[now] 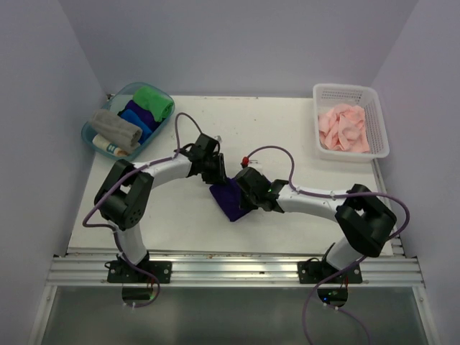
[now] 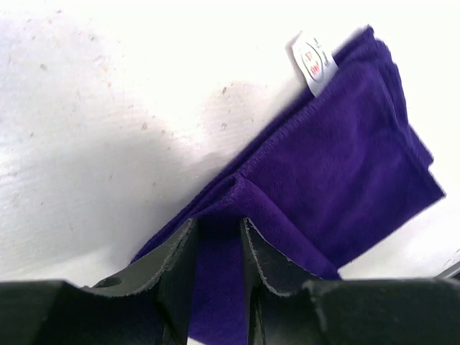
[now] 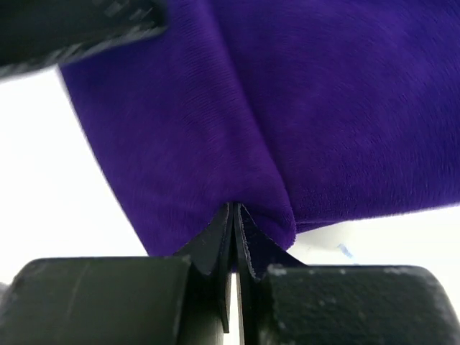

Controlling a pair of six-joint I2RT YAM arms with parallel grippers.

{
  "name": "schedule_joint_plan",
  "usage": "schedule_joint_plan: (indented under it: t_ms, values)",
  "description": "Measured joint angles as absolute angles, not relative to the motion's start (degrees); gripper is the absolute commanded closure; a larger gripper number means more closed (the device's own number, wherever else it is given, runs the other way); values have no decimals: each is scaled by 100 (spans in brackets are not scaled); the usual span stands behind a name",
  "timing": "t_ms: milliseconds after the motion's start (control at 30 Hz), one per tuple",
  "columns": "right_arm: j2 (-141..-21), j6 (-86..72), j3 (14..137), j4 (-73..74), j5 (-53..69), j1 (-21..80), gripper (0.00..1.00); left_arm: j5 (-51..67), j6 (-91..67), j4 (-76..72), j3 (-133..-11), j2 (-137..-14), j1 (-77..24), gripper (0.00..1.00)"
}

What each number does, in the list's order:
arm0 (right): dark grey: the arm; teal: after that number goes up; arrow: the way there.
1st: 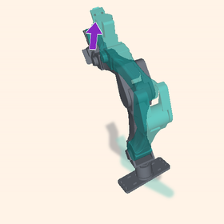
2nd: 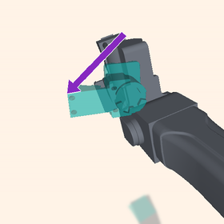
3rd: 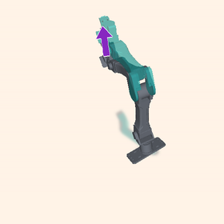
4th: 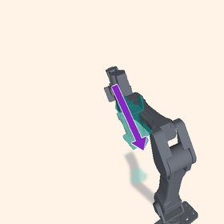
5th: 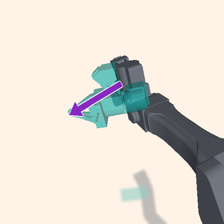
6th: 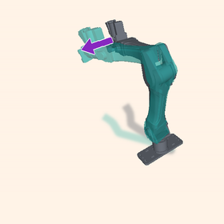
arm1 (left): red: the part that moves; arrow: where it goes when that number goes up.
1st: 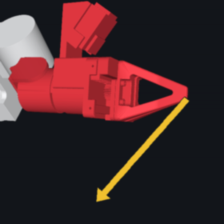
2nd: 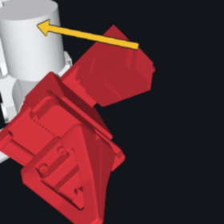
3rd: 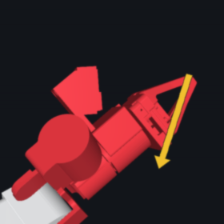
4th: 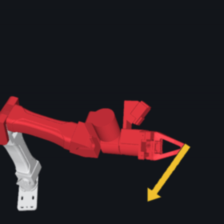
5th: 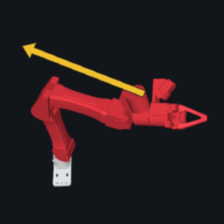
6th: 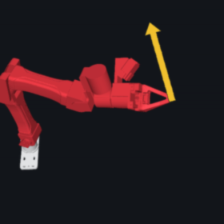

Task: Roll the towels
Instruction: Roll the towel

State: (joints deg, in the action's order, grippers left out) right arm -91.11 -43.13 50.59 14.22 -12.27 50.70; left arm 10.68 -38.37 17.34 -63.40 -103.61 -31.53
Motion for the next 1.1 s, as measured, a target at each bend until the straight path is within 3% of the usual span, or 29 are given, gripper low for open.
schedule_joint_plan:
  t_ms: [67, 300, 433, 800, 1100]
  values:
    - [-9037, -4377, 5065, 1500, -1243, 5181, 92, 1090, -3809, 1743, -6460, -10477, -3153, 67]
    - [-8621, -4023, 5273, 1979, -1468, 5317, 55, 1105, -3651, 1857, -6539, -10440, -3153, 60]
    - [-8532, -3483, 5404, 2003, -1693, 5660, 45, 996, -3522, 2108, -6539, -10099, -3142, 55]
    - [-9251, -2102, 6171, 2023, -2467, 6713, 43, 744, -3341, 2541, -6558, -9535, -2867, 48]
    - [-10009, -1778, 6206, 2001, -2672, 6777, 45, 703, -3347, 2639, -6514, -9533, -2729, 48]
